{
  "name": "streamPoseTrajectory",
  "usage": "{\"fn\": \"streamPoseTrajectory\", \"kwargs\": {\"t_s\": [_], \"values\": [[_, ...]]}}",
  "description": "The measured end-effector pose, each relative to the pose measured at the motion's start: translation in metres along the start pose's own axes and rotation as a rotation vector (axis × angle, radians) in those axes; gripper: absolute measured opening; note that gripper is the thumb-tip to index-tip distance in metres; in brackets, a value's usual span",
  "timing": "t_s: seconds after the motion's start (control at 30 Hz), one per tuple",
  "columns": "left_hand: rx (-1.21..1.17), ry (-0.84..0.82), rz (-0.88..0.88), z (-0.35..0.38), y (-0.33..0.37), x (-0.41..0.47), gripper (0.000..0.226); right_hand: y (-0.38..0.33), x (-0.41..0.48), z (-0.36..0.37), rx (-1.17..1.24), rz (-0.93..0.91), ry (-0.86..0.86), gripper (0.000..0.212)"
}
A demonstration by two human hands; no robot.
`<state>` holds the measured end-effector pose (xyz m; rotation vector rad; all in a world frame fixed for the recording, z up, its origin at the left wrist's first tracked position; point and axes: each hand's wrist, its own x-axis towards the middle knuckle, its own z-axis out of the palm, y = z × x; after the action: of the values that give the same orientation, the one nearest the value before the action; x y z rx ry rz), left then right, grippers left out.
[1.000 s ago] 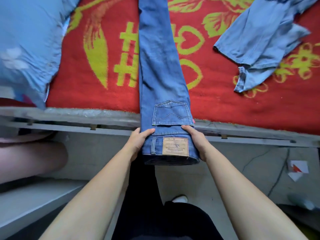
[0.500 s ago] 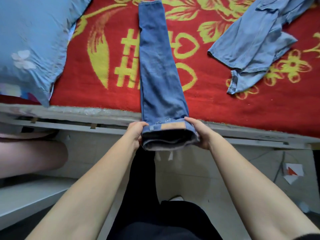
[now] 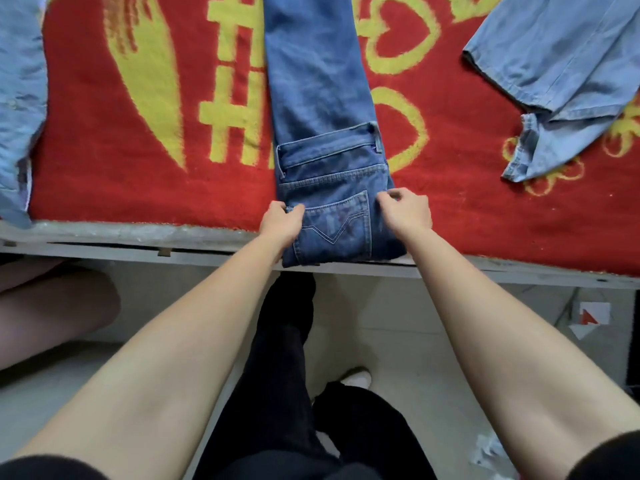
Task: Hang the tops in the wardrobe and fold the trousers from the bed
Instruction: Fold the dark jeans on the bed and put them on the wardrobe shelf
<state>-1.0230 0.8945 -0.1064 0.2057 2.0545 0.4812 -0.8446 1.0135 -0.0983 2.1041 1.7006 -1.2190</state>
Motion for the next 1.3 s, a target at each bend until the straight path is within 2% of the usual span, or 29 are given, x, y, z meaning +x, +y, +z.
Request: {"fn": "streamPoseTrajectory", "kwargs": {"t_s": [0.17, 0.23, 0.27, 0.33, 0.4, 0.47, 0.53, 0.6, 0.63, 0.7, 0.73, 0.83, 0.97, 1.1, 1.2, 1.3], "values": [[0.144, 0.13, 0.041, 0.004, -0.003, 0.017, 0.049, 0.019, 0.008, 0.01, -0.08, -0.128, 0.016, 0.045], [0.264, 0.234, 0.087, 0.006, -0.004, 0.012, 0.05, 0.025, 0.004, 0.011, -0.163, -0.161, 0.079, 0.05], [0.361, 0.317, 0.183, 0.008, -0.005, 0.009, 0.052, 0.027, 0.001, 0.012, -0.212, -0.23, 0.15, 0.053], [0.594, 0.424, 0.523, 0.012, -0.006, 0.003, 0.058, 0.028, -0.005, 0.014, -0.361, -0.516, 0.305, 0.057], [0.731, 0.39, 0.864, 0.015, -0.007, 0.003, 0.061, 0.027, -0.01, 0.017, -0.489, -0.823, 0.393, 0.059], [0.815, 0.314, 1.033, 0.016, -0.01, 0.003, 0.064, 0.029, -0.014, 0.021, -0.587, -1.016, 0.342, 0.065], [0.915, 0.225, 1.077, 0.018, -0.018, 0.001, 0.075, 0.037, -0.018, 0.024, -0.763, -1.078, 0.193, 0.084], [1.075, 0.143, 1.038, 0.021, -0.031, 0.002, 0.097, 0.048, -0.017, 0.027, -1.005, -1.07, 0.061, 0.103], [1.173, 0.116, 0.983, 0.021, -0.037, 0.004, 0.111, 0.053, -0.015, 0.029, -1.082, -1.057, 0.049, 0.105], [1.315, 0.099, 0.879, 0.022, -0.044, 0.011, 0.133, 0.057, -0.009, 0.032, -1.111, -1.052, 0.133, 0.088], [1.338, 0.104, 0.854, 0.023, -0.044, 0.014, 0.136, 0.057, -0.006, 0.034, -1.107, -1.059, 0.178, 0.076], [1.339, 0.071, 0.808, 0.03, -0.039, 0.019, 0.131, 0.056, -0.001, 0.04, -1.17, -1.046, 0.167, 0.065], [1.33, -0.114, 0.72, 0.024, -0.023, 0.017, 0.126, 0.043, -0.006, 0.029, -1.206, -0.95, 0.009, 0.088], [1.148, -0.374, 0.651, -0.004, 0.014, 0.01, 0.111, 0.009, -0.01, -0.006, -1.155, -0.915, -0.201, 0.106], [0.948, -0.501, 0.601, -0.035, 0.05, 0.001, 0.097, -0.031, -0.016, -0.044, -1.031, -0.93, -0.295, 0.102], [0.71, -0.581, 0.449, -0.066, 0.085, -0.001, 0.084, -0.072, -0.018, -0.082, -0.812, -0.916, -0.341, 0.086]]}}
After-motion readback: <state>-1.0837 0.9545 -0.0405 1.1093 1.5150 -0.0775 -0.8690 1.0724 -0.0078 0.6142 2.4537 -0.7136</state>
